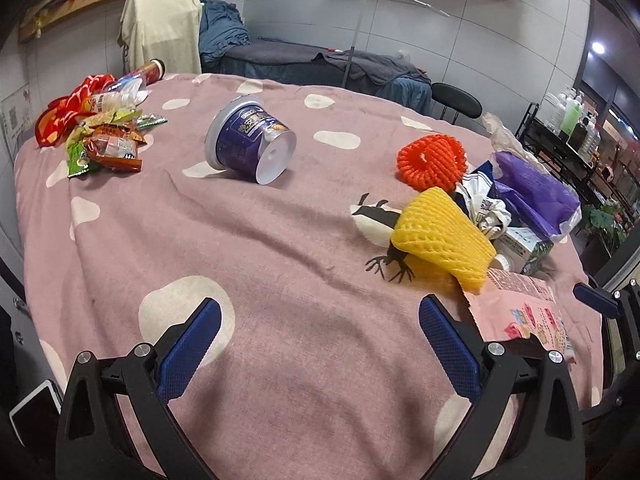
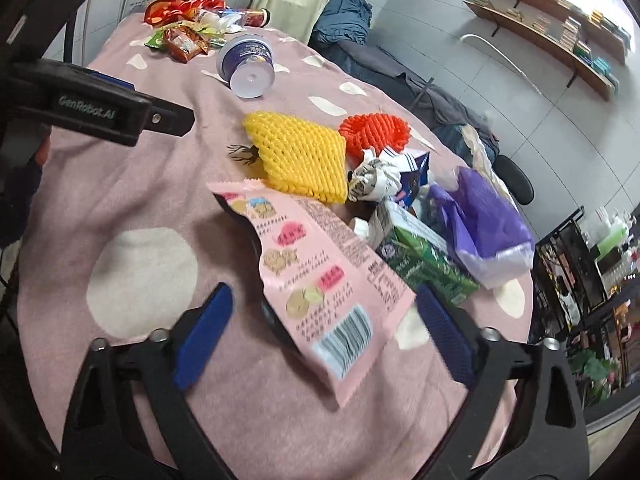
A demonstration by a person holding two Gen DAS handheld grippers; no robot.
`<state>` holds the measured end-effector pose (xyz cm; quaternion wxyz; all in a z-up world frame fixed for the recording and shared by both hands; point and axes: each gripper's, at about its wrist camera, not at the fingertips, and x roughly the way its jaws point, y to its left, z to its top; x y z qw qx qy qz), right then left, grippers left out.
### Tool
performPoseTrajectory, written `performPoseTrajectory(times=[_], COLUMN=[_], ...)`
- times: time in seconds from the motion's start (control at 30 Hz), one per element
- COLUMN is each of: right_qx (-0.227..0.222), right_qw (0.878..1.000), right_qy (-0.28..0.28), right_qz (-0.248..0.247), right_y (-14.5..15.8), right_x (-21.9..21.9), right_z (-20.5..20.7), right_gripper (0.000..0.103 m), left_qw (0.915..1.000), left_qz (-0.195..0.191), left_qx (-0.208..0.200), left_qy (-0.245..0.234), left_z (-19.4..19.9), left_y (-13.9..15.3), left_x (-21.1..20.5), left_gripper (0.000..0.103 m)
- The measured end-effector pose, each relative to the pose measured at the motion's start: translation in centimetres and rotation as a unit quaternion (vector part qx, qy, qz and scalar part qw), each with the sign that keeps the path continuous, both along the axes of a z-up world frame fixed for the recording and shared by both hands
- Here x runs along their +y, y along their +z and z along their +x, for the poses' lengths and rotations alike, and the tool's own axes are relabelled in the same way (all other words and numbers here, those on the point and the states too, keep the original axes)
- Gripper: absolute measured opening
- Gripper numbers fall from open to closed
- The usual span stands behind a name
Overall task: Collect trash
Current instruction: 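Grasp the pink snack wrapper with the right tool while the left tool grasps the blue yogurt cup, then carry the pink wrapper to the black bin and open the right tool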
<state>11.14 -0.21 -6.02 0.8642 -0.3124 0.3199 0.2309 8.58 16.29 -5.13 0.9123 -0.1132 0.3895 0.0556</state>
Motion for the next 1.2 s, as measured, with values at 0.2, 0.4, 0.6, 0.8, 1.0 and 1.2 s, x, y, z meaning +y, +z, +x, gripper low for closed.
performPoseTrajectory(times=[0.2,0.4,0.6,0.8,1.0,1.2], right_qx=[-0.004,-0.025,-0.039,-0.053,-0.053,-0.052], right_qw=[1.000,1.000,0.999,0.999,0.998,0.994], right_qy=[0.000,0.002,-0.003,0.001,-0.011,-0.037], right_qz=[-0.010,-0.004,0.008,0.011,0.035,0.088], right_y=[-0.6,-0.1,0.7,1.0,1.3,2.4], right_x=[1.1,0.7,-0.3,-0.9,-1.7,-3.7], right_z=[1.4,0.9,0.2,-1.3,-2.2,-2.0], right_gripper=[0.038,0.012,0.008,0.007,0.007,0.007], left_qw=[0.9991,0.9924,0.9847,0.9769,0.9654,0.9706], left_qz=[-0.022,-0.085,-0.123,-0.160,-0.197,-0.178], left_qx=[0.008,0.044,0.074,0.086,0.107,0.089], left_qy=[0.034,0.077,0.099,0.113,0.133,0.135], left_z=[3.9,9.0,13.1,15.6,17.5,16.7], left_y=[0.6,0.0,-0.9,-1.2,-2.5,-2.3], left_x=[2.9,7.2,9.7,11.3,12.4,11.6], left_gripper=[0.098,0.096,0.094,0.094,0.077,0.076])
